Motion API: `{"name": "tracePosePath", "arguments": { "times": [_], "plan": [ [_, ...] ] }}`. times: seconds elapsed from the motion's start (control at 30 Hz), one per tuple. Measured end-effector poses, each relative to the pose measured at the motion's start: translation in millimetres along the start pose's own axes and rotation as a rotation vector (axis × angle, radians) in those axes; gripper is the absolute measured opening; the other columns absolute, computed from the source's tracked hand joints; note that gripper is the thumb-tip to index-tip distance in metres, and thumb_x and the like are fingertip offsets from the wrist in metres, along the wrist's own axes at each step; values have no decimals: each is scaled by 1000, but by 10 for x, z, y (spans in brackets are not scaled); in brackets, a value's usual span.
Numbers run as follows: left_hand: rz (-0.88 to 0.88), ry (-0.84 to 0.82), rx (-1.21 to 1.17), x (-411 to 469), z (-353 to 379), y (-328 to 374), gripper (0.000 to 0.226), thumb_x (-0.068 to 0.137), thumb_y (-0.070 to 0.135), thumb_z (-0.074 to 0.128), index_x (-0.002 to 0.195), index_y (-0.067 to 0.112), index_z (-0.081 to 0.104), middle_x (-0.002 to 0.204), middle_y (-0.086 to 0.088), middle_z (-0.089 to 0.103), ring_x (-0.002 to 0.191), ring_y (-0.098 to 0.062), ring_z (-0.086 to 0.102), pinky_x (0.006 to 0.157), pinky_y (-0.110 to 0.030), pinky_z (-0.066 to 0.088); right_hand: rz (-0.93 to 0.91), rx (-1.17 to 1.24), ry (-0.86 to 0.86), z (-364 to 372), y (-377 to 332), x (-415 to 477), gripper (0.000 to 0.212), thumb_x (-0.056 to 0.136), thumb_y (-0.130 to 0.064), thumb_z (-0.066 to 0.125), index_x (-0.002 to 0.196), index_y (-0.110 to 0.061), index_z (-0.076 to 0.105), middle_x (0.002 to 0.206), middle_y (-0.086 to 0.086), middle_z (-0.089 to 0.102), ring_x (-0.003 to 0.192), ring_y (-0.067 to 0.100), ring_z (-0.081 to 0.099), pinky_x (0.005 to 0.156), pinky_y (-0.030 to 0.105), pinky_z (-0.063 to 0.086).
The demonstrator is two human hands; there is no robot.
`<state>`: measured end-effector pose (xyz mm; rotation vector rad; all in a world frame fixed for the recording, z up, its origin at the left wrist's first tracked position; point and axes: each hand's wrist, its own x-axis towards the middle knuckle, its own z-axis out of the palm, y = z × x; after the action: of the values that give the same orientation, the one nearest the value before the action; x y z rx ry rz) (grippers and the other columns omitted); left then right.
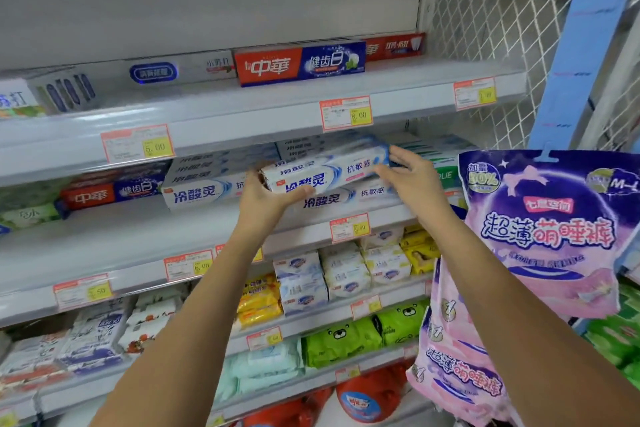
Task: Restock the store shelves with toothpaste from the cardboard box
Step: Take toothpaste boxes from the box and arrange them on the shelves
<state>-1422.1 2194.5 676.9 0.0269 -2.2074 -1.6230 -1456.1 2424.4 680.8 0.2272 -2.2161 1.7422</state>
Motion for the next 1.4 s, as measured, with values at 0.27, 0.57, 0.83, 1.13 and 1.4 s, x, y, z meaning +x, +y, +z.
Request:
{"name": "tracePosePath", "arguments": {
  "times": [0.27,0.57,0.83,1.13,1.4],
  "plan": [
    [25,-90,60,558,245,-49,91,50,46,90,124,20,45,122,2,59,108,-16,59,81,-23,52,-173,-661,67,36,225,-32,50,94,-17,56,140,-5,43,142,14,48,134,27,39,109,32,29],
    [66,-336,322,978,119,-32,69,61,30,88,121,24,55,110,14,62,97,-2,58,89,-21,44,-190,-782,-82,13,418,-52,53,98,-21,50,147,-9,33,155,6,28,145,18,20,116,27,15],
    [75,-367,339,994,83,-43,63,63,31,87,118,26,57,108,15,64,96,1,60,88,-24,47,-189,-765,-101,-6,402,-40,53,97,-19,51,146,-9,34,155,6,28,145,19,20,117,29,16],
    [42,-328,294,840,86,24,77,65,32,85,130,22,46,114,13,54,104,-8,53,87,-20,40,-169,-693,-98,-12,379,-31,53,95,-17,54,144,-8,38,153,7,33,143,18,25,117,28,17],
    [90,-114,301,425,-57,-133,76,76,35,78,138,15,40,133,4,49,121,-12,46,96,-23,36,-358,-468,125,38,229,-449,28,92,-13,58,120,-9,59,116,6,59,96,16,59,84,28,50]
  ]
}}
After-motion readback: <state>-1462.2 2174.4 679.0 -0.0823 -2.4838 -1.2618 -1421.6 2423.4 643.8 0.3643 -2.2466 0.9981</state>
